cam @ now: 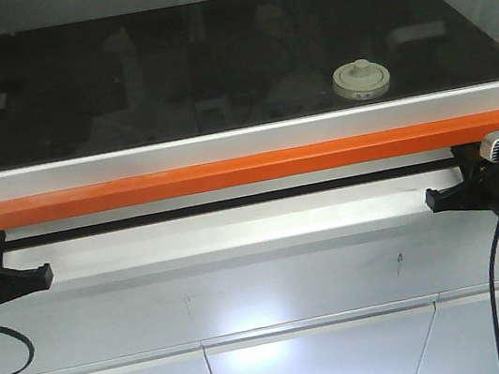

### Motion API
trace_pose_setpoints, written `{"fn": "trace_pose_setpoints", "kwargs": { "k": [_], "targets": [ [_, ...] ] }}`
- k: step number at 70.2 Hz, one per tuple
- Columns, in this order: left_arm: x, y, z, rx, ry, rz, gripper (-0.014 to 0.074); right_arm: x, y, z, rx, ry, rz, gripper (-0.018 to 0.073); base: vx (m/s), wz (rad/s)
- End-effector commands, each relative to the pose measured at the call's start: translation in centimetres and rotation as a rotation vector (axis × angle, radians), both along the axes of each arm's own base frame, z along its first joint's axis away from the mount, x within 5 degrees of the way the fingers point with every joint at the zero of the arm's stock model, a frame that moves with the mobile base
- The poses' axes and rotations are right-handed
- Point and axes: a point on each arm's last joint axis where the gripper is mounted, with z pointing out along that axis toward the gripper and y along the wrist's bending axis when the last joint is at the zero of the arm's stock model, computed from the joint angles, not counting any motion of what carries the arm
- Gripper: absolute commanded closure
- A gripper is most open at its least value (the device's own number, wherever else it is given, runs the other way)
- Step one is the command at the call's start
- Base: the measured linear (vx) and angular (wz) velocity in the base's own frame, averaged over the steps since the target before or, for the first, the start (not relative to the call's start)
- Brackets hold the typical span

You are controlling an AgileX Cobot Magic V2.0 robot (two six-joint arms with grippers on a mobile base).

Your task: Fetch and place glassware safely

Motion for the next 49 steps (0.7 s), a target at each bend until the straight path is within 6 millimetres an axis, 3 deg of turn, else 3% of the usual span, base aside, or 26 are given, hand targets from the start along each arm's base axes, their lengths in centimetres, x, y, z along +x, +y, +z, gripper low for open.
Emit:
{"fn": "trace_pose_setpoints", "kwargs": {
  "k": [1,49],
  "targets": [
    [0.5,-0.2,4.5,-0.006,-0.281,-0.006,0.0603,0.7,0.0,4.2,0.019,-0.276,0.015,0.056,0.0,0.0],
    [0.0,-0.2,8.7,-0.007,-0.332,-0.006,0.0603,1.5,0.1,9.7,-0.025,-0.354,0.034,0.056,0.0,0.0]
  ]
}}
